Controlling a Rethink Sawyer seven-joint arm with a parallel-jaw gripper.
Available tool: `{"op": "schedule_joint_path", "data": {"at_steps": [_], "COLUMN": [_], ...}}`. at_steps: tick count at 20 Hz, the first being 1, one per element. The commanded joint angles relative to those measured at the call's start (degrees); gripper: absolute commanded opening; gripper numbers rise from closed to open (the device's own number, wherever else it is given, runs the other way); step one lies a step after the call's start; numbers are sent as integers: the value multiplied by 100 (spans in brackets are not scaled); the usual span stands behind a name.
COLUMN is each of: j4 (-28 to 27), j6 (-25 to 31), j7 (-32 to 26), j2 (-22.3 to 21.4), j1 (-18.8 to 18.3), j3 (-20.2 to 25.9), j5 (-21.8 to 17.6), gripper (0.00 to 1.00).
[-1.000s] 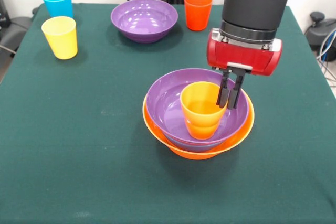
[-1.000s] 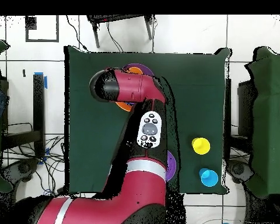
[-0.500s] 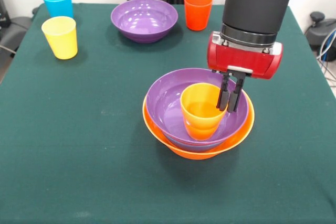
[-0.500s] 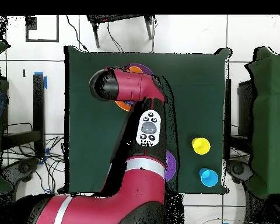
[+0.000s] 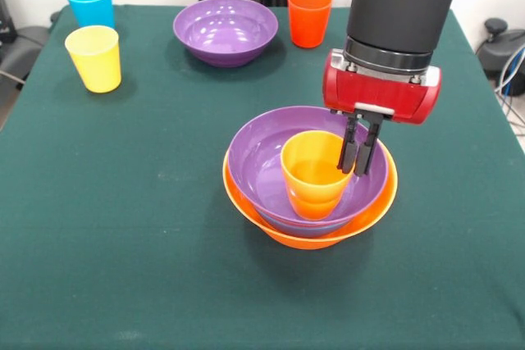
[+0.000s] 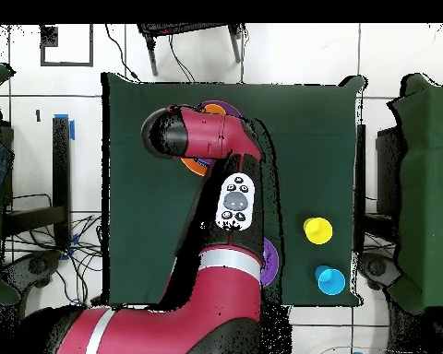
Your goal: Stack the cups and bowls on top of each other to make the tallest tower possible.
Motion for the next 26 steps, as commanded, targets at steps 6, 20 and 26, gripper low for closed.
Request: {"op": "schedule_joint_path", "data": {"at_steps": [6,20,26], "j4": [-65,420,603], "j6": [666,566,635], "j7": [458,125,47], "j2": [306,87,-12], "j1": [-59,-297,-356], "j3": [364,568,580], "j5": [0,-115,-167], "gripper": [0,0,0]}}
